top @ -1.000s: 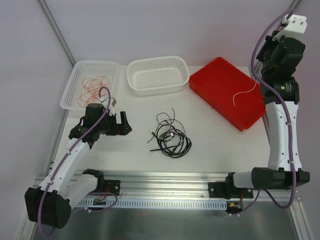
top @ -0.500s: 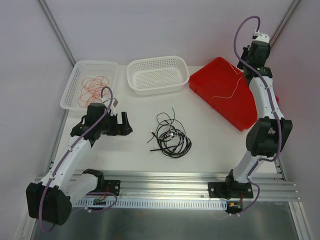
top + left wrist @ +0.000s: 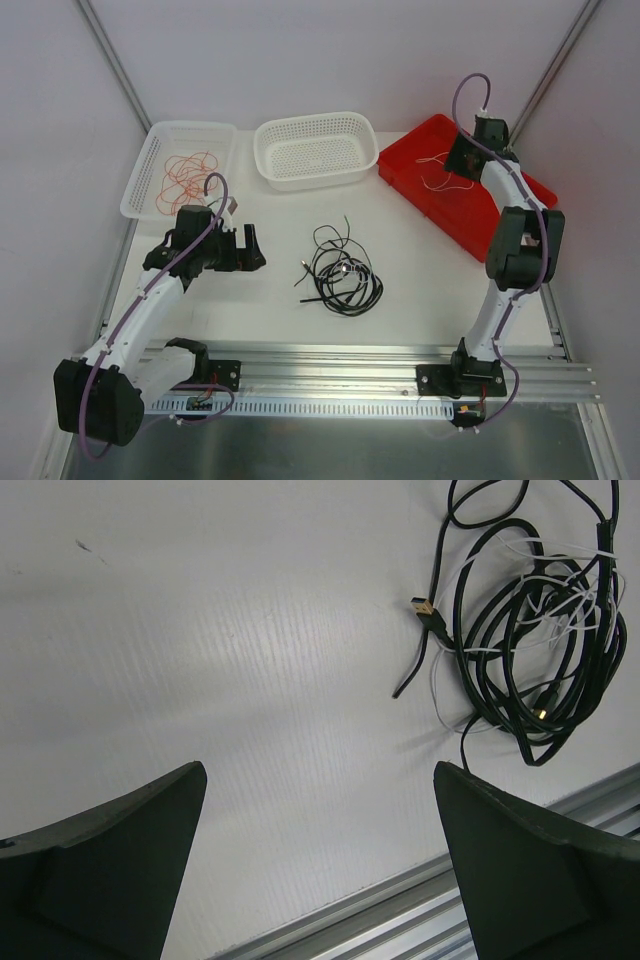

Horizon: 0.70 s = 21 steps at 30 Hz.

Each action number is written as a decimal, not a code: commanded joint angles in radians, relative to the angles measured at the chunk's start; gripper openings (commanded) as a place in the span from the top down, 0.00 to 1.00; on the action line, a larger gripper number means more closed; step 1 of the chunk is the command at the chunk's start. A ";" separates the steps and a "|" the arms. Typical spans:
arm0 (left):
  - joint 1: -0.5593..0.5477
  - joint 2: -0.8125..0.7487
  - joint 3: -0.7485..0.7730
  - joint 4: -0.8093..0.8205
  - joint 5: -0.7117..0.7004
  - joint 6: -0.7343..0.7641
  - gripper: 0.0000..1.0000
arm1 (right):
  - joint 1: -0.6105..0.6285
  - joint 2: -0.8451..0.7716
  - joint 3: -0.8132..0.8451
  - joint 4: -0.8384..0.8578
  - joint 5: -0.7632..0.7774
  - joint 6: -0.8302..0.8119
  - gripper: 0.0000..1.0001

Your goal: Untangle the cables

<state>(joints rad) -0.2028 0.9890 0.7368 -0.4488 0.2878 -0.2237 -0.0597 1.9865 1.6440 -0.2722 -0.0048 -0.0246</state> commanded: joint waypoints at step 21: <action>0.000 -0.052 0.001 0.018 -0.001 0.020 0.01 | 0.591 -0.675 -0.568 -0.076 -0.001 0.059 0.40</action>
<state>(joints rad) -0.2028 0.9600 0.7368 -0.4492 0.2867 -0.2230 0.4446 1.3594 1.1099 -0.3420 -0.0372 -0.0116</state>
